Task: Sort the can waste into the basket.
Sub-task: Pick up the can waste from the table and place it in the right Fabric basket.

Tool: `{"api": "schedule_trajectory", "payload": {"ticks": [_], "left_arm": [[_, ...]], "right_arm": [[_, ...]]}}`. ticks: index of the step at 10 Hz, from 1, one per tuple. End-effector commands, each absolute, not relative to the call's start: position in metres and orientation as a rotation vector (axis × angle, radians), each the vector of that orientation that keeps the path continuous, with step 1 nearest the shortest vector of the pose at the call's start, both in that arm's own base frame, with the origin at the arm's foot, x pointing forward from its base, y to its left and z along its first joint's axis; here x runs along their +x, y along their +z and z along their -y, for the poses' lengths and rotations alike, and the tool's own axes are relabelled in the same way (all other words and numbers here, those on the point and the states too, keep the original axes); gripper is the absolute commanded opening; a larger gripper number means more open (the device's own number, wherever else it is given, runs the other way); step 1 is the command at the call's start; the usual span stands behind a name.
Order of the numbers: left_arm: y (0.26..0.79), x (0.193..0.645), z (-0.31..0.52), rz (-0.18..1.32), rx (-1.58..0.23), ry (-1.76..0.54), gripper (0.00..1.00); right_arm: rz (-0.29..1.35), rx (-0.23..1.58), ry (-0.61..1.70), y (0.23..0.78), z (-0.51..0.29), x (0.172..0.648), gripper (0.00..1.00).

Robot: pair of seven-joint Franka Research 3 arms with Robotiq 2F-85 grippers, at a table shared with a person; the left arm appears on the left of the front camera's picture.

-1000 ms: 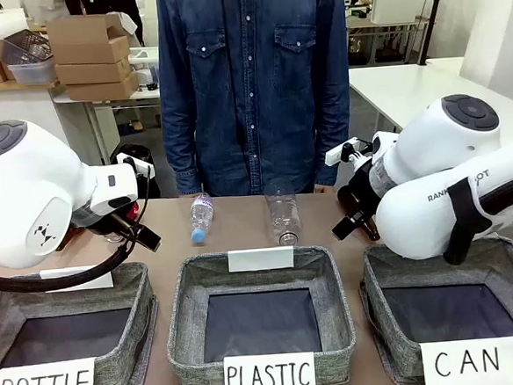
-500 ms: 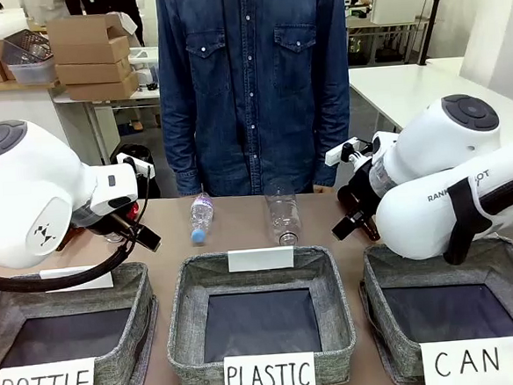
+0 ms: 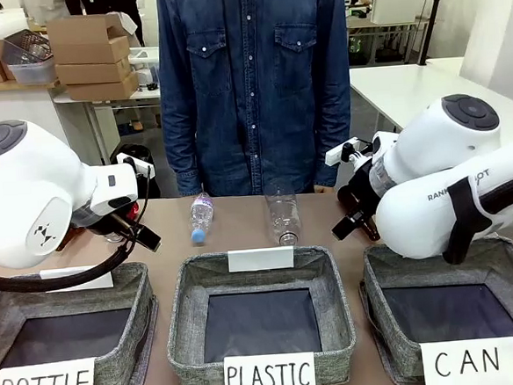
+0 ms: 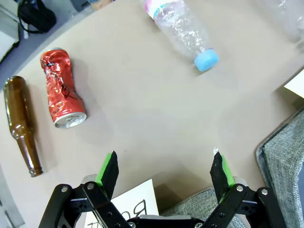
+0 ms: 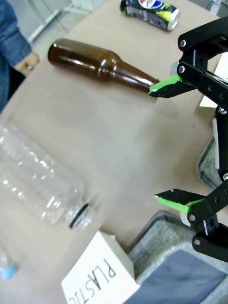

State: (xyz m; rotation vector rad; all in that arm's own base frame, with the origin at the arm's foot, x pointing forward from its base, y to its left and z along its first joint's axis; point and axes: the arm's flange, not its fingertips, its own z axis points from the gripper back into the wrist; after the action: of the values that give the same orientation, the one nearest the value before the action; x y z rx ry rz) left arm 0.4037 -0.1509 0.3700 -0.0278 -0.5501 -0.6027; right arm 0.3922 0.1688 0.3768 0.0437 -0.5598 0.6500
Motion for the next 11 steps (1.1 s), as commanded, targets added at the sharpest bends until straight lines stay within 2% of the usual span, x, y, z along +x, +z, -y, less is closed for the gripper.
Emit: {"api": "schedule_trajectory", "payload": {"ticks": [1,2,3,4,5,6,7,8,9,10,11], "left_arm": [[0.414,0.377,0.136,0.561,0.087,-0.6,1.0],[0.459,0.342,0.124,0.589,0.134,-0.58,1.0],[0.488,0.306,0.122,0.651,0.103,-0.603,1.0],[0.5,0.274,0.13,0.722,-0.009,-0.74,1.0],[0.494,0.271,0.14,0.768,-0.046,-0.76,1.0],[0.508,0.353,0.136,0.677,0.088,-0.645,1.0],[0.508,0.353,0.136,0.677,0.088,-0.645,1.0],[0.546,0.313,0.157,0.745,0.032,-0.703,1.0],[0.552,0.314,0.155,0.627,-0.285,-0.861,1.0],[0.56,0.312,0.134,0.514,-0.416,-0.807,1.0],[0.568,0.313,0.104,0.415,-0.675,-0.648,1.0]], "right_arm": [[0.503,0.102,0.619,0.453,-0.151,0.374,1.0],[0.554,0.117,0.602,0.506,-0.141,0.351,1.0],[0.651,0.127,0.622,0.548,-0.135,0.322,1.0],[0.711,0.011,0.646,0.565,-0.135,0.295,1.0],[0.716,-0.07,0.624,0.557,-0.139,0.29,1.0],[0.661,0.082,0.636,0.547,-0.139,0.319,1.0],[0.661,0.082,0.636,0.547,-0.139,0.319,1.0],[0.72,0.018,0.65,0.579,-0.133,0.286,1.0],[0.662,0.162,0.576,0.572,-0.128,0.29,1.0],[0.613,0.356,0.396,0.58,-0.112,0.289,1.0],[0.504,0.646,0.192,0.594,-0.088,0.283,1.0]]}}
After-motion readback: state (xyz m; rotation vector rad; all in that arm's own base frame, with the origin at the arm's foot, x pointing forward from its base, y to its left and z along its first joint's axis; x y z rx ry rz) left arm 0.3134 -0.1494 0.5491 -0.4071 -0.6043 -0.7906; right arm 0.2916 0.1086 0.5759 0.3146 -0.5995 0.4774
